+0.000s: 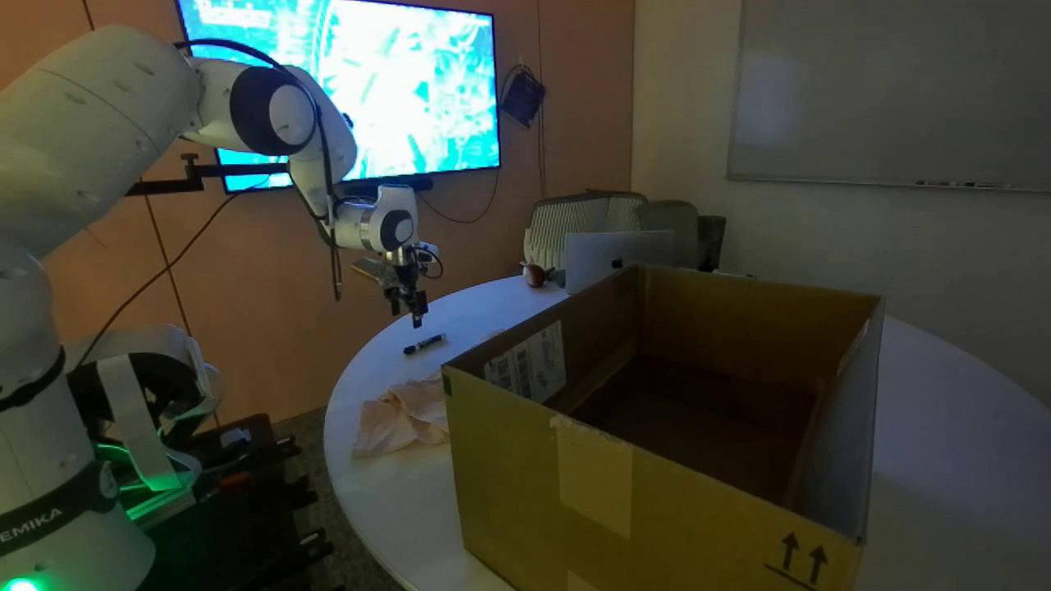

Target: Put the black marker on the peach towel, fold the towel once and place it inside the brown box

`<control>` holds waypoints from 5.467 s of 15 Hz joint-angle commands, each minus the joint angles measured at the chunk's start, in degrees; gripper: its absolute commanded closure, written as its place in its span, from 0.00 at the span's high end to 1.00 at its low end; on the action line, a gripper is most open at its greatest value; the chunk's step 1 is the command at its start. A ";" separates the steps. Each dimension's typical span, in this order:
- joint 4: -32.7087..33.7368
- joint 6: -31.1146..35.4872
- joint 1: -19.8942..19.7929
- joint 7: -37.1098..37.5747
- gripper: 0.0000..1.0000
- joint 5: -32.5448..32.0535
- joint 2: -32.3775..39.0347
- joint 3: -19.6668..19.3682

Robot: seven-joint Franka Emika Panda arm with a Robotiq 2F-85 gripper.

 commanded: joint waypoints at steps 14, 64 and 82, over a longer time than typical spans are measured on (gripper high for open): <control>8.27 -11.29 2.84 -6.49 1.00 2.47 5.72 -5.59; -18.97 -2.74 0.02 4.46 0.15 -16.04 -11.50 -20.76; -15.79 -5.91 -7.15 6.24 0.15 -3.54 -8.38 -17.06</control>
